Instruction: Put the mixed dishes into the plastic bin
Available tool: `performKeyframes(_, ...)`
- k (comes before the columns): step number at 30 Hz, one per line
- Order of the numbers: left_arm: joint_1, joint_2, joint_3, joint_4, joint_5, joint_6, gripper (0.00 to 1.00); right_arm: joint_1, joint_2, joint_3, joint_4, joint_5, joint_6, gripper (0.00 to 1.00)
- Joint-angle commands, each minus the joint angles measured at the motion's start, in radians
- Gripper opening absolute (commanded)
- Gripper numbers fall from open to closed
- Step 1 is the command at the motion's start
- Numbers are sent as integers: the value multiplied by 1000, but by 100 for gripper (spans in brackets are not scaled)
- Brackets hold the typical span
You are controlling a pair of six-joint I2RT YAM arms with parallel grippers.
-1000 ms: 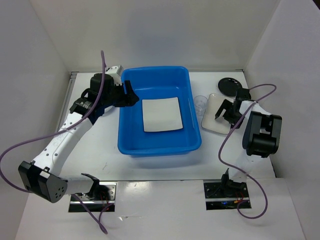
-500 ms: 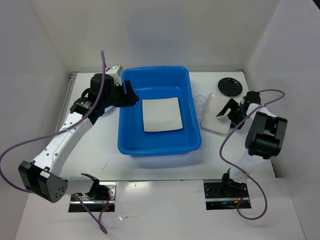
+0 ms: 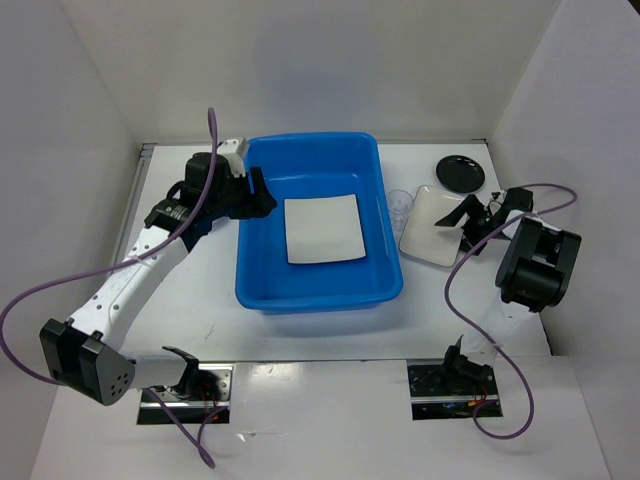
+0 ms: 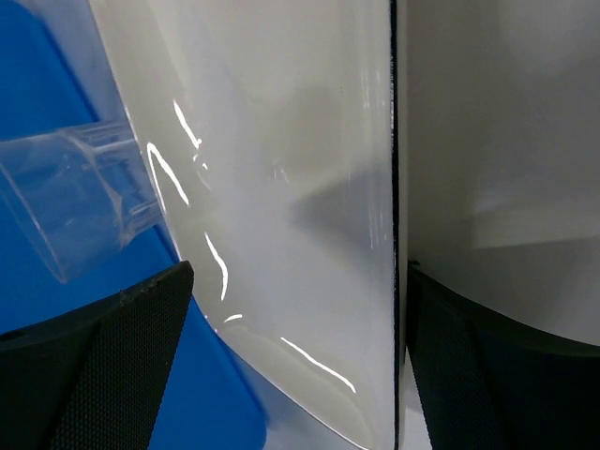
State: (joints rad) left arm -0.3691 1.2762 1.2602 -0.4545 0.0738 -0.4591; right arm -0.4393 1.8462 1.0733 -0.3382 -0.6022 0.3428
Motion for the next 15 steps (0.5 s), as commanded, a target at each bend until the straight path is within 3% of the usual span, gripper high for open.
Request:
performKeyframes(1, -1, 8, -2, 45, -9, 25, 70, 2, 114, -30, 27, -17, -41, 94)
performKeyframes(15, -1, 35, 7, 45, -19, 25, 70, 2, 146, -21, 79, -159, -39, 82)
